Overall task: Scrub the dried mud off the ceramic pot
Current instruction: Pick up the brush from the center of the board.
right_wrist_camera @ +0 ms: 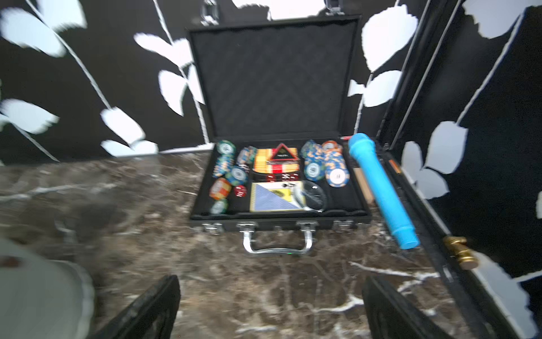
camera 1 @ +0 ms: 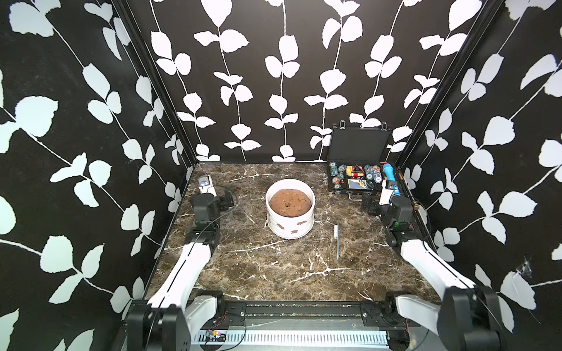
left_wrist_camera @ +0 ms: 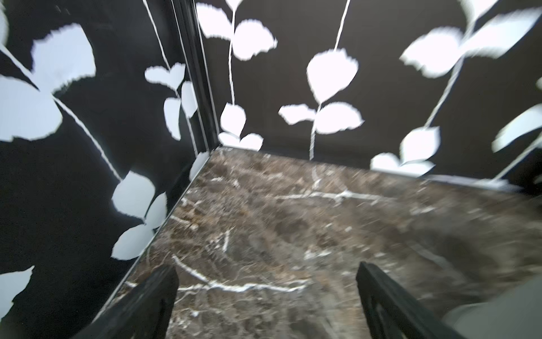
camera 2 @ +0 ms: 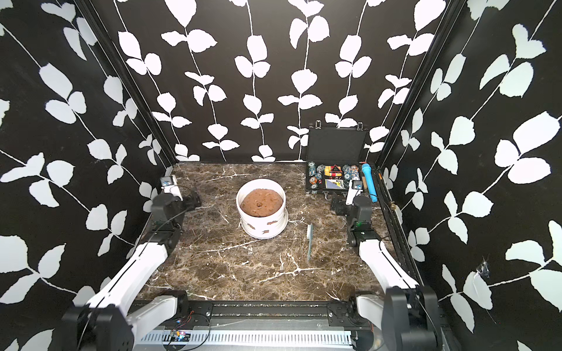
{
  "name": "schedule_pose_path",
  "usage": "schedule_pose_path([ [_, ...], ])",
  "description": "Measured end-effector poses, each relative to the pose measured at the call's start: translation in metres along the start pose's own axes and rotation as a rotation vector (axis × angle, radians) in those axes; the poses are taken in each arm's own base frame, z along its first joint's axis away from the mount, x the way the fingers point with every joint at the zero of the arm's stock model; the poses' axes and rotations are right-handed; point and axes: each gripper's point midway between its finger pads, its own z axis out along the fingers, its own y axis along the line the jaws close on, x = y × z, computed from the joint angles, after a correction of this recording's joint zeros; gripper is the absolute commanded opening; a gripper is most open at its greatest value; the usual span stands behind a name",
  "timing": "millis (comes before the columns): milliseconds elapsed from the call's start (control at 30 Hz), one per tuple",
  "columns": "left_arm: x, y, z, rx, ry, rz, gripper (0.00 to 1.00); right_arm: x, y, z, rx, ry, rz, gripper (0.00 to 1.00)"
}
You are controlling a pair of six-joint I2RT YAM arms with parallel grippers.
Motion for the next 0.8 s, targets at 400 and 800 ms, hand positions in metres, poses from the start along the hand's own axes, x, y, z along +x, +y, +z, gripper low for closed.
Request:
schedule_pose_path([
  [400,0.048,-0.071,-0.078,0.380,0.389,-0.218,0.99,0.105,0.078,-0.081,-0.058,0.484,0.212,0.96],
  [800,0.081,-0.126,-0.108,0.568,0.546,-0.239,0.99,0.212,0.094,-0.075,0.056,0.823,0.101,0.78],
])
